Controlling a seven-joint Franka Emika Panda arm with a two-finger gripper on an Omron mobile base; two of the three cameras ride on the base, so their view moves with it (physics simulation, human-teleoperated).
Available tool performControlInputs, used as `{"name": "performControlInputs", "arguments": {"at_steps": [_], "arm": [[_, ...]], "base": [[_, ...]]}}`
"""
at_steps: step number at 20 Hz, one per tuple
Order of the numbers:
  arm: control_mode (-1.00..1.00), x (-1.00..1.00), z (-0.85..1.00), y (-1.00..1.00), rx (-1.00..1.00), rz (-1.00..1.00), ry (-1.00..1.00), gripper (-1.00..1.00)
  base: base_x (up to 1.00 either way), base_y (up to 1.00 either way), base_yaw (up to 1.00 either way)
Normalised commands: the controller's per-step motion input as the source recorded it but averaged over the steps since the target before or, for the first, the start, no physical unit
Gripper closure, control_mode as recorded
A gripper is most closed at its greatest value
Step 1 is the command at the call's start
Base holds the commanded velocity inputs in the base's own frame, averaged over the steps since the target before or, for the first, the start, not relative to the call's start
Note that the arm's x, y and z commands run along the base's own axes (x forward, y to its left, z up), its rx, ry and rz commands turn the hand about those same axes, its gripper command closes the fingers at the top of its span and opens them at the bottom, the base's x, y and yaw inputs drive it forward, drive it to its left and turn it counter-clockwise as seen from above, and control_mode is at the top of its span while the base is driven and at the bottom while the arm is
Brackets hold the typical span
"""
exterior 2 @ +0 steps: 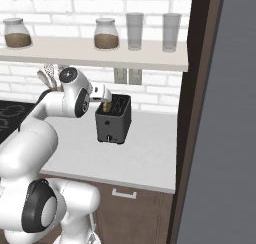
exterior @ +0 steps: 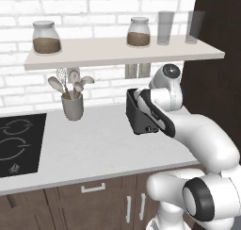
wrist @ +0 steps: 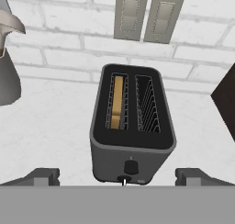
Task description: Start the toaster. Once the lever pops up, take the bread to the plate on the dining counter.
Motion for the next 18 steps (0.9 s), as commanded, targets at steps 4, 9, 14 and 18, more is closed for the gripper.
{"name": "performControlInputs", "arguments": {"at_steps": [4, 9, 14, 18], "arm": [[-1.0, 0.0, 0.0, 0.0, 0.0, 0.0, 0.0, -1.0], [-1.0, 0.0, 0.0, 0.0, 0.0, 0.0, 0.0, -1.0], [-1.0, 0.0, 0.0, 0.0, 0.0, 0.0, 0.0, -1.0], [-1.0, 0.0, 0.0, 0.0, 0.0, 0.0, 0.0, -1.0]], "base": [[0.0, 0.0, 0.0], [0.0, 0.0, 0.0], [0.0, 0.0, 0.0], [0.0, 0.0, 0.0]]}}
